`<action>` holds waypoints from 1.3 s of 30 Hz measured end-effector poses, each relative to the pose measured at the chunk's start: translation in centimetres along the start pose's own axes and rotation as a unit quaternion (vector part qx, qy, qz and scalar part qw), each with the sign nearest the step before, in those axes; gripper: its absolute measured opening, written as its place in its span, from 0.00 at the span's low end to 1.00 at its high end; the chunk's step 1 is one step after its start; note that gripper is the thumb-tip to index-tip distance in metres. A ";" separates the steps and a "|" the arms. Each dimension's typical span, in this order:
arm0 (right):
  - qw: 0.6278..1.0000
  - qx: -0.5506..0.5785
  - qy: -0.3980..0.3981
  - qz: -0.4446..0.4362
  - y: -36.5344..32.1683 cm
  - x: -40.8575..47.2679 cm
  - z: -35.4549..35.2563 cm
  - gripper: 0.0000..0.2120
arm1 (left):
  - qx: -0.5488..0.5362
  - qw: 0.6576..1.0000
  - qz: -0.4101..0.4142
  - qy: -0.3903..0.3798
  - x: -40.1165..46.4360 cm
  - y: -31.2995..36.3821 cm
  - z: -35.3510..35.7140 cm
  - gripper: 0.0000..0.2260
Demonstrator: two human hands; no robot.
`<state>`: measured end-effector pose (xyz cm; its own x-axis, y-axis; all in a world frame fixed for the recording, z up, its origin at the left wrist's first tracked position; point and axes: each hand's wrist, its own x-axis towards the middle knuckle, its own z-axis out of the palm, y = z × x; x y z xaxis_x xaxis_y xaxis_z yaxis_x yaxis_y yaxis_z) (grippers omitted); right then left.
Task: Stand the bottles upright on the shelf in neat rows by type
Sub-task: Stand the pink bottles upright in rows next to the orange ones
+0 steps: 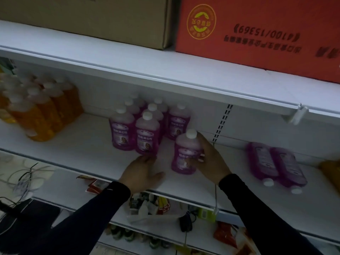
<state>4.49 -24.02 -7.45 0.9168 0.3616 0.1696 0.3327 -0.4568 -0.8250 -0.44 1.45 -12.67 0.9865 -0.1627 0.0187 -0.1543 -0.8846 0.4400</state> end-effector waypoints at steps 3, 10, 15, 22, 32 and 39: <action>0.998 0.018 0.050 0.026 0.2 1.8 1.7 0.45 | 0.100 0.995 0.015 0.009 -1.4 -2.2 0.2 0.39; 0.993 -0.005 0.107 0.049 1.1 3.3 5.4 0.30 | 0.144 0.989 0.024 0.020 -2.2 -3.3 1.6 0.43; 0.989 -0.040 0.125 0.063 1.1 5.5 6.1 0.32 | 0.152 0.987 0.031 0.040 -2.3 -3.3 1.9 0.41; 0.985 -0.058 0.142 0.076 1.2 7.5 7.2 0.34 | 0.147 0.987 0.035 0.052 -2.2 -3.5 2.0 0.40; 0.981 -0.077 0.147 0.100 1.3 8.3 7.4 0.31 | 0.141 0.987 0.041 0.059 -2.2 -3.4 1.9 0.38; 0.983 -0.094 0.122 0.101 1.1 8.4 6.8 0.30 | 0.151 0.987 0.029 0.046 -2.1 -3.5 2.0 0.39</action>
<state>11.08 -15.93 -10.60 0.9864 0.0533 0.1555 0.1524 -0.6501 -0.7444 -2.12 4.03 -16.00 0.9742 -0.1891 0.1233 -0.2065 -0.9671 0.1483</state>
